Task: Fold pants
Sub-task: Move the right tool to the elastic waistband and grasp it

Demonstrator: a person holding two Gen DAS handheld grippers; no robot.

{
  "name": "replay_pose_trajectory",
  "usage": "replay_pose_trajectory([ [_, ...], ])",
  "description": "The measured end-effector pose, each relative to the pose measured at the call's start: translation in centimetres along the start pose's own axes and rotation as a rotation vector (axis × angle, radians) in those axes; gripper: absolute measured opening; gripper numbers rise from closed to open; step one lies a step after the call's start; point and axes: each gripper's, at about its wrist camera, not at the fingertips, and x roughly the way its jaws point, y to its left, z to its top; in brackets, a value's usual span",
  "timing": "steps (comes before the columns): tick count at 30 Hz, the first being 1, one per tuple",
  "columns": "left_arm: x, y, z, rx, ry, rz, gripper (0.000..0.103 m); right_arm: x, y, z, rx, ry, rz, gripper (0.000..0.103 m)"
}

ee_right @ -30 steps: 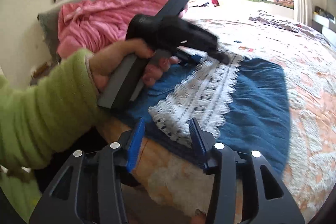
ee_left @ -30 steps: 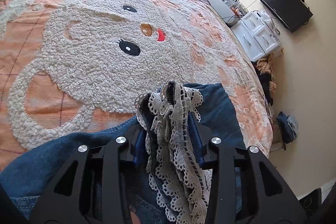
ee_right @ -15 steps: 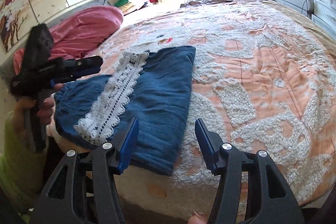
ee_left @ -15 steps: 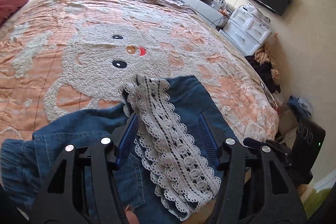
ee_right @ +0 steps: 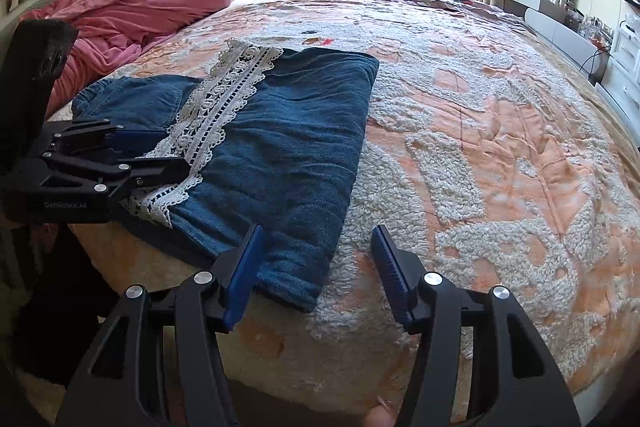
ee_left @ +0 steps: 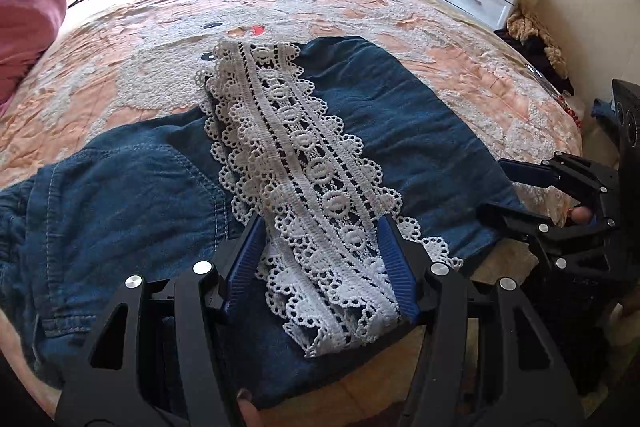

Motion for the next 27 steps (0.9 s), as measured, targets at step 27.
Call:
replay_pose_trajectory([
  [27,-6.5,0.9,-1.9,-0.140,-0.046,0.013,0.078,-3.9,-0.3,1.5,0.132,-0.092,0.040,0.085],
])
